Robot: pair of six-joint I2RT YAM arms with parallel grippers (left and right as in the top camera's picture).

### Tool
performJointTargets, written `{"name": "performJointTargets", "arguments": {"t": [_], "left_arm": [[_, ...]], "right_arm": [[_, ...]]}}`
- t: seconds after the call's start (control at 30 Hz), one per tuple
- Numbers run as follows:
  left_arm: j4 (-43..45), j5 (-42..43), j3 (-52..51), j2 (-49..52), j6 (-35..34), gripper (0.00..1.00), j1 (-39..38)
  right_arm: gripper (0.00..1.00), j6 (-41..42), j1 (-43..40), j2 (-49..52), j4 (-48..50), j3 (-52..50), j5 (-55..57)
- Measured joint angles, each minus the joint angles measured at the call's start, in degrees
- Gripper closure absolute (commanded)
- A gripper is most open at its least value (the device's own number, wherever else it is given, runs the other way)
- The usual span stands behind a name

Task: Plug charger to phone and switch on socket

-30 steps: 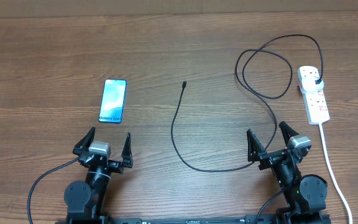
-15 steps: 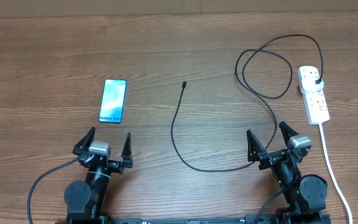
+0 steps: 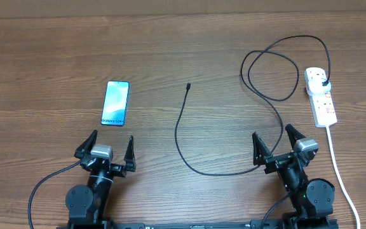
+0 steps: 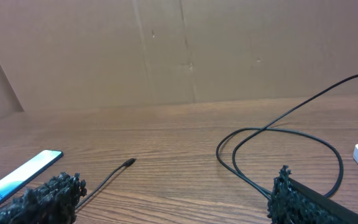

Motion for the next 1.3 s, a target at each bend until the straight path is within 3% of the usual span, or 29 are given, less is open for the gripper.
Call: {"name": "performJointTargets", "arguments": {"t": [1.0,1.3], "left_arm": [[0.33,-0.22,0.02,0.0,0.02,0.0,0.0],[-6.27,-0.2,3.76,0.0,0.0,0.0,0.0]], "right_arm": [[0.0,0.02,0.0,0.0,0.02,0.0,0.02],[0.0,-0.02,0.02,0.0,0.0,0.0,0.02]]}}
